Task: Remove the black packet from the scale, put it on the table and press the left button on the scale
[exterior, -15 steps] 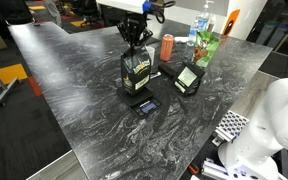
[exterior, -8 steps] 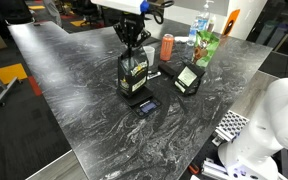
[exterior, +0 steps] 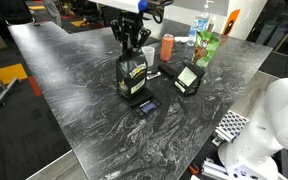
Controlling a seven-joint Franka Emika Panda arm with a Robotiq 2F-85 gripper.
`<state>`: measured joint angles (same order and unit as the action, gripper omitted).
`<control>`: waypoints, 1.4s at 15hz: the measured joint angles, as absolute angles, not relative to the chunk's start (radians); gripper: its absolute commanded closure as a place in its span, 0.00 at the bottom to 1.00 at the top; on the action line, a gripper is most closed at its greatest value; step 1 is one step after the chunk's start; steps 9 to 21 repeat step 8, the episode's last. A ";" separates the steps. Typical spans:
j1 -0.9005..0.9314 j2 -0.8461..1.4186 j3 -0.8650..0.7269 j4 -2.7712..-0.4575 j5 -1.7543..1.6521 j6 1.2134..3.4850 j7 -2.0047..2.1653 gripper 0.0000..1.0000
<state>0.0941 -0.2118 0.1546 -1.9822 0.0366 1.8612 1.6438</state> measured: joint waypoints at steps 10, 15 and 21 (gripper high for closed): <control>0.095 -0.216 0.169 -1.892 -0.024 1.835 1.644 0.00; 0.095 -0.216 0.169 -1.892 -0.024 1.835 1.644 0.00; 0.095 -0.216 0.169 -1.892 -0.024 1.835 1.644 0.00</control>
